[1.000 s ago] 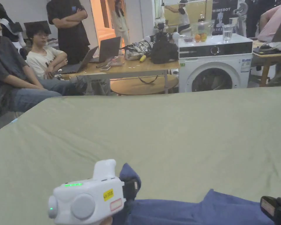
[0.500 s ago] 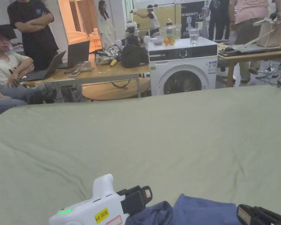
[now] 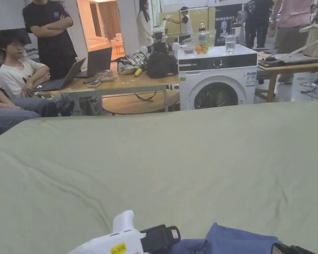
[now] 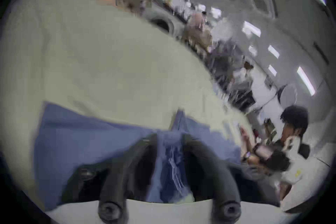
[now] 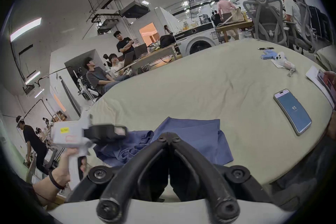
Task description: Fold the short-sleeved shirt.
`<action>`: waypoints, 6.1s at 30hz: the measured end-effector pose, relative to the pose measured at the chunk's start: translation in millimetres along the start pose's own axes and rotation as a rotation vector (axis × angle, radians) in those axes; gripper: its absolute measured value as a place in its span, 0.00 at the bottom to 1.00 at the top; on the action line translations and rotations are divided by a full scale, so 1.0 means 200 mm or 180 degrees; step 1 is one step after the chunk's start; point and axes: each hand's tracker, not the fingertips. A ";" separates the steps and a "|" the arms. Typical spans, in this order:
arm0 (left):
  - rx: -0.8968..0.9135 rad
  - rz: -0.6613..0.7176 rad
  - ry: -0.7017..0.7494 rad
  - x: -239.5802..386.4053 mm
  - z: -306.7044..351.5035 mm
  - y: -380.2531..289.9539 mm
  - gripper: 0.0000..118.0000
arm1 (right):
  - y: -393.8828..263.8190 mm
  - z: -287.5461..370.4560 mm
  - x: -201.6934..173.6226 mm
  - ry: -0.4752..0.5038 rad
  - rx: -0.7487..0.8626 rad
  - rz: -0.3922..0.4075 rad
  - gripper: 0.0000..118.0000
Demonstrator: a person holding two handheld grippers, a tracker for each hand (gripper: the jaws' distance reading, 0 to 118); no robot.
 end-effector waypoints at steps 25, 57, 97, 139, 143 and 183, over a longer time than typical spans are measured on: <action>0.0892 0.0592 0.0238 -0.15 0.58 0.18 0.09 | 0.02 -0.04 0.00 0.0098 -0.0121 -0.0003 0.00; -0.1046 -0.0669 0.0198 0.37 -0.65 -0.33 0.00 | -0.17 0.09 0.09 -0.0147 -0.0298 -0.0143 0.00; -0.0044 0.0924 -0.0307 -0.24 0.13 0.16 0.23 | 0.05 -0.67 -0.38 0.0780 -0.0585 0.0145 0.00; 0.2057 -0.1919 0.1688 0.72 0.61 0.19 0.00 | 0.50 -0.09 -0.41 -0.0158 0.1160 0.1065 0.00; 0.2053 -0.1933 0.1564 0.73 0.58 0.11 0.00 | 0.47 -0.07 -0.46 -0.0527 0.1129 0.1333 0.00; 0.1997 -0.2005 0.1505 0.71 0.54 0.05 0.95 | 0.38 -0.05 -0.45 -0.0510 0.1142 0.1360 0.91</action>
